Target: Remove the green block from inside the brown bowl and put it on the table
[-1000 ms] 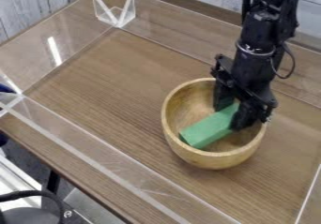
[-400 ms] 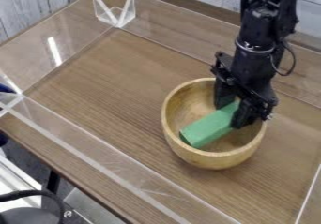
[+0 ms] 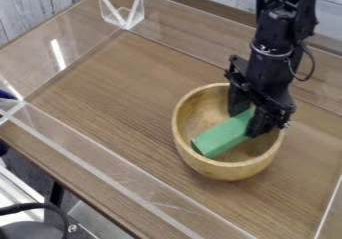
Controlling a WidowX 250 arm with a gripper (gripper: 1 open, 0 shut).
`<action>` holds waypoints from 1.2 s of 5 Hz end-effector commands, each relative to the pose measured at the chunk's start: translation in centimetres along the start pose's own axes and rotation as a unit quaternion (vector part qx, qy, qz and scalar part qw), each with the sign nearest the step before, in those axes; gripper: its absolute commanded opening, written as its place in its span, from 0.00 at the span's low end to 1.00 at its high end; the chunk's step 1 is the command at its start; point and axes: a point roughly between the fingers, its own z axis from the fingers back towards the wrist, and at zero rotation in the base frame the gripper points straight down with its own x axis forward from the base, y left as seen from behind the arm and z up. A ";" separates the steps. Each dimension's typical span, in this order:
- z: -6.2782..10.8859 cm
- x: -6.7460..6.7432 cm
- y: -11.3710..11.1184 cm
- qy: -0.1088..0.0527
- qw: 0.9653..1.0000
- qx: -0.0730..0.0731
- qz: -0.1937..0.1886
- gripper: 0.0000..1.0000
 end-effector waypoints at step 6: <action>3.2 0.1 0.7 -0.047 0.999 0.012 0.002 0.00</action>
